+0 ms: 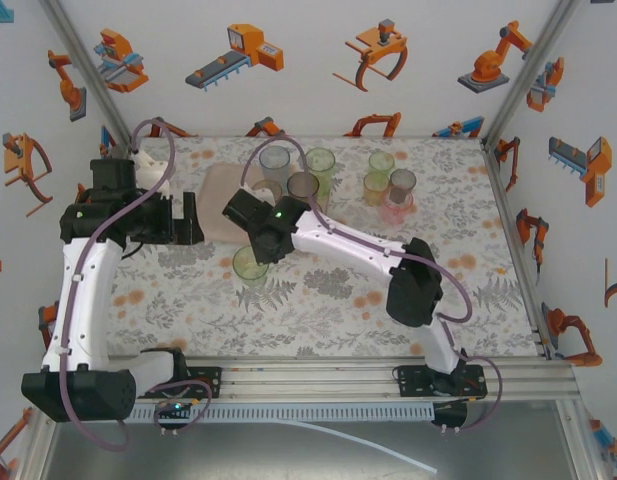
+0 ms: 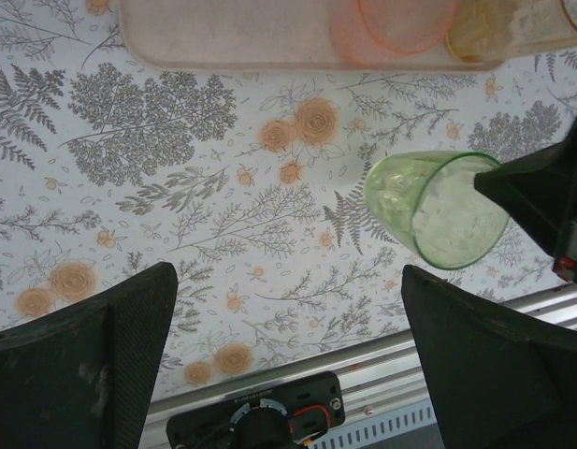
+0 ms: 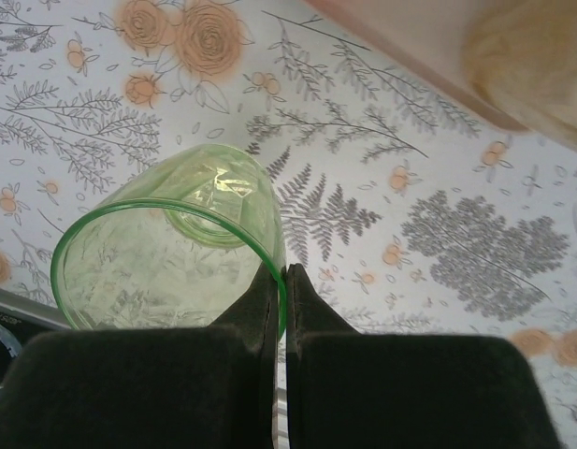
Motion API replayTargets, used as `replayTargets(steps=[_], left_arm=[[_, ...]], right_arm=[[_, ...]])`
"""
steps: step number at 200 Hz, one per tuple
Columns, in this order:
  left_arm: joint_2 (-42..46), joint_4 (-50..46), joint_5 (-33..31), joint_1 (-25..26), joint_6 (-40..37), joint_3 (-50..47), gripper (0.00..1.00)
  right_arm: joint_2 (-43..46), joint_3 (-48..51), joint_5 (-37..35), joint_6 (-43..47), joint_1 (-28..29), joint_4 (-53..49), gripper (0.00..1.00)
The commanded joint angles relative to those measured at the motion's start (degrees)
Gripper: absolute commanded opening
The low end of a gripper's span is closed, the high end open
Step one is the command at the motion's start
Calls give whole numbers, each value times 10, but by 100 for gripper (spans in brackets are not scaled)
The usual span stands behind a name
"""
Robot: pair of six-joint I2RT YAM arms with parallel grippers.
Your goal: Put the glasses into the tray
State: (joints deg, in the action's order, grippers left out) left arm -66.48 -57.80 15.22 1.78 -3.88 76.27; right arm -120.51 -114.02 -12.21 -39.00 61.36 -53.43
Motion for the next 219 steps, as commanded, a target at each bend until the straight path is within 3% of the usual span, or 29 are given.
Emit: replayTargets(steps=[1, 42, 138, 219], left_arm=[[6, 9, 45, -2, -24, -15, 97], [15, 26, 83, -2, -50, -61, 97], [43, 46, 72, -1, -58, -107, 100], [46, 48, 59, 1, -49, -109, 98]], right_arm=[[-17, -27, 18, -8, 1, 28, 0], [-55, -51, 22, 2, 1, 27, 0], [-102, -82, 32, 8, 1, 21, 2], [-112, -96, 42, 7, 1, 11, 15]])
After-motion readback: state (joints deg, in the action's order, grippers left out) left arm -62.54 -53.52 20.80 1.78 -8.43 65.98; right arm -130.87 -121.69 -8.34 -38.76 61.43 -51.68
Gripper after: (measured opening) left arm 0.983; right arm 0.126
